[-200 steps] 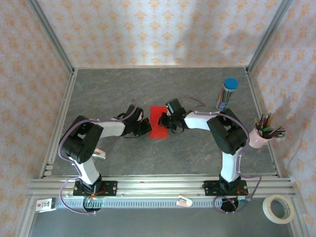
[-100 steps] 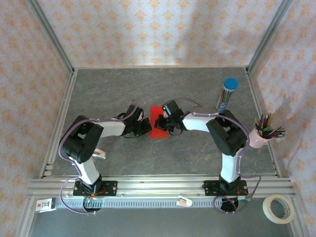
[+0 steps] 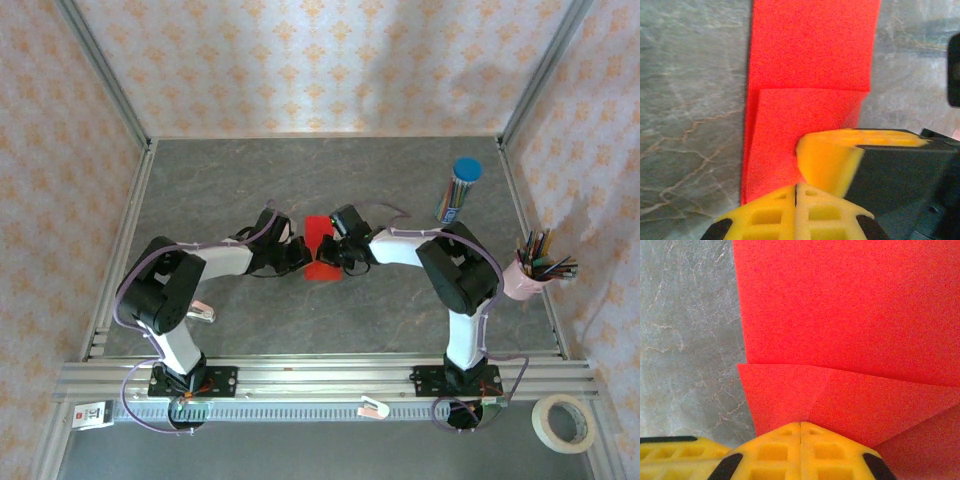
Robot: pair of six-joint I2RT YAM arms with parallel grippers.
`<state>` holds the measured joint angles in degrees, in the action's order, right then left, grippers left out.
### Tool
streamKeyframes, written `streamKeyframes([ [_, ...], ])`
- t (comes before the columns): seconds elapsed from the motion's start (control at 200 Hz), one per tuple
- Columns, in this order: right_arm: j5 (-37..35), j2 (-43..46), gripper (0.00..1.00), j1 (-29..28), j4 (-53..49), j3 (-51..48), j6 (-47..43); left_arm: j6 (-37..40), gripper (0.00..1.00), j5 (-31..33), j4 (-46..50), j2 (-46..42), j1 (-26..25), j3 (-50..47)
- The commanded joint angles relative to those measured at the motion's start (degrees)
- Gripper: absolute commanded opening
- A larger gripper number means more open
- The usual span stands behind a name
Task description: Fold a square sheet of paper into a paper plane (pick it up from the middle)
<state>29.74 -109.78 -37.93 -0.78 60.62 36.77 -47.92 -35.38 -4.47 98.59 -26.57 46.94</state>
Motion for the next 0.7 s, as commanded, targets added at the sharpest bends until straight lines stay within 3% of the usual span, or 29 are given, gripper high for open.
streamKeyframes([
  [0.0,-2.3,-1.98,0.0,-0.12,-1.69,-0.54,0.41,0.27,0.0,-1.85,0.3,-0.23,-0.94,-1.33],
  [0.405,-3.0,-1.32,0.0,0.64,-0.14,-1.07,-0.91,1.89,0.0,7.4,7.85,2.49,-1.33,-2.08],
  [0.696,-4.46,0.02,0.0,8.4,3.19,-1.88,-3.85,1.12,0.0,7.42,7.06,2.85,-1.29,-5.93],
])
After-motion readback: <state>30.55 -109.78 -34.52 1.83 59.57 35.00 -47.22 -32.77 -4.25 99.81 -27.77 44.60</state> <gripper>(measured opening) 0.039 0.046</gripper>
